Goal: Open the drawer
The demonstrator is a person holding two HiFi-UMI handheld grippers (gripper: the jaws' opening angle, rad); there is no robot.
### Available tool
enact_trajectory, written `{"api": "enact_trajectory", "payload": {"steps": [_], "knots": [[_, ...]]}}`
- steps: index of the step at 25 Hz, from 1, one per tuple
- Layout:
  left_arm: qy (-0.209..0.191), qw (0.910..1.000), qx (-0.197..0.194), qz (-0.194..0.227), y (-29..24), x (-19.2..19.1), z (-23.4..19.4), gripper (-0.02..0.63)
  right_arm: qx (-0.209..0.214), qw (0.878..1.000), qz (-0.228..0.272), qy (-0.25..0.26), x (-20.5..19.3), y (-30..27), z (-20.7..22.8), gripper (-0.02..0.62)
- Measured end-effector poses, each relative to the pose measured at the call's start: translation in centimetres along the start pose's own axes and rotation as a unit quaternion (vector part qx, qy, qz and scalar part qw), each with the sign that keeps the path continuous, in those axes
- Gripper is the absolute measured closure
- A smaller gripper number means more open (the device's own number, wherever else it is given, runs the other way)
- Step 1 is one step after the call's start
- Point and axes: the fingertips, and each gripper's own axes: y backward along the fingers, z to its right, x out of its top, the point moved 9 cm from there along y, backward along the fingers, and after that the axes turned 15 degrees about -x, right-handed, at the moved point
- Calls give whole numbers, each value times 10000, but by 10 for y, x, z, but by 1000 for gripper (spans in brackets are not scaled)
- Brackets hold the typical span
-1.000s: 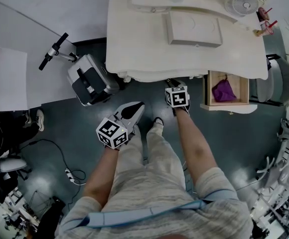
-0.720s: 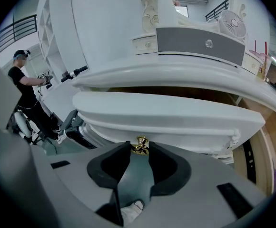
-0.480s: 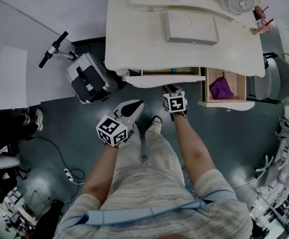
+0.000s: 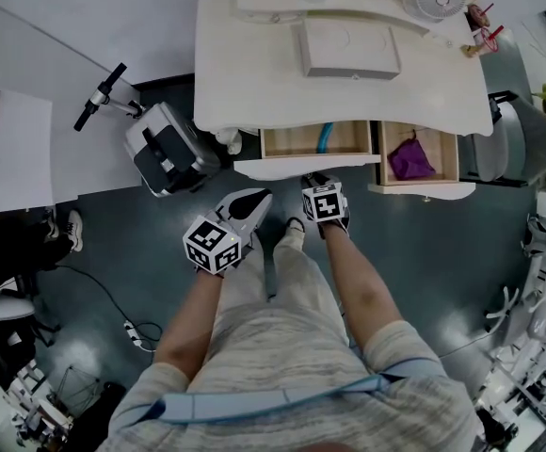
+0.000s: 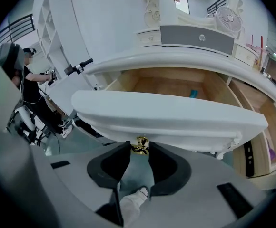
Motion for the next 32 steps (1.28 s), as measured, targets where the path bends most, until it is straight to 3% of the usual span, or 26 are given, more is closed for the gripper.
{"api": "enact_trajectory", "payload": {"steps": [18,32], "knots": [[-223,9988,-304,-302,-17,10,13,586,142,9998,-142,46,-46,27,-10,477],[-201,9989,-305,-300,-20,11,14,586,66,9997,-185,-106,-73,41,-20,477]]}}
